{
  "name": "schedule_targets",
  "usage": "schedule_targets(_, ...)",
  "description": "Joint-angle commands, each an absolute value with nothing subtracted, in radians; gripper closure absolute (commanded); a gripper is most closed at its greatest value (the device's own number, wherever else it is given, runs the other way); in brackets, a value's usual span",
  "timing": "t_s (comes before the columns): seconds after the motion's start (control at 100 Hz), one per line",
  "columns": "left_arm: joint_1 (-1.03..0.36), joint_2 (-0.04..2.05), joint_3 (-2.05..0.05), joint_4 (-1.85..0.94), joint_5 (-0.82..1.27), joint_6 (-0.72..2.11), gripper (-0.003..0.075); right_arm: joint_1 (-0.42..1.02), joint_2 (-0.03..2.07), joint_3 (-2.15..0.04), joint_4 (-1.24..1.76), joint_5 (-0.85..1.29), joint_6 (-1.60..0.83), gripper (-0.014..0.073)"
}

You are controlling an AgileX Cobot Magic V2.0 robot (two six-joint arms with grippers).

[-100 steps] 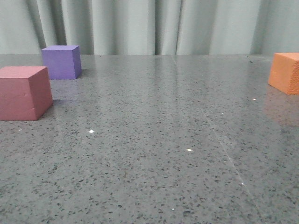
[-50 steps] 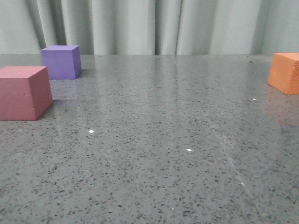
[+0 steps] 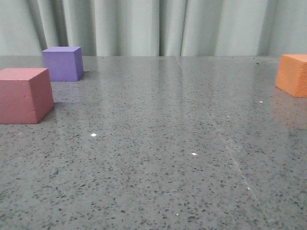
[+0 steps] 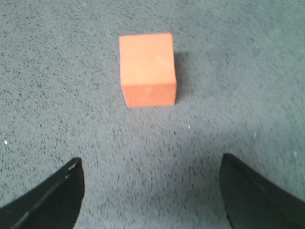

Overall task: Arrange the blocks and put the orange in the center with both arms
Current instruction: 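Lower the right gripper over the orange cube and close on it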

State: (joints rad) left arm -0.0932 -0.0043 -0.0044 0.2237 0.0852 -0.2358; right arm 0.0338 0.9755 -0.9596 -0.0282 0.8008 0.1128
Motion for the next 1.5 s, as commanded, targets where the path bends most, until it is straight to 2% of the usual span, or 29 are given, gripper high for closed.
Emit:
schedule_targets(0.0,-0.092,-0.037,0.05,0.223,0.012,-0.237,0.0739,0.028,1.069,-1.089,-0.02,0.786,0.066,0.0011)
schedule_targets(0.3,-0.092,-0.037,0.05,0.223,0.012,-0.237,0.0739,0.028,1.372,-1.364,0.0,0.844,0.0,0.0011)
schedule_targets(0.51,-0.092,-0.037,0.05,0.223,0.012,-0.237,0.0739,0.028,1.484,-1.432,0.024,0.862,-0.026,0.0011)
schedule_targets(1.49,-0.092,-0.037,0.05,0.223,0.012,-0.237,0.0739,0.027,1.616,-1.436,-0.028,0.839,-0.026,0.0011)
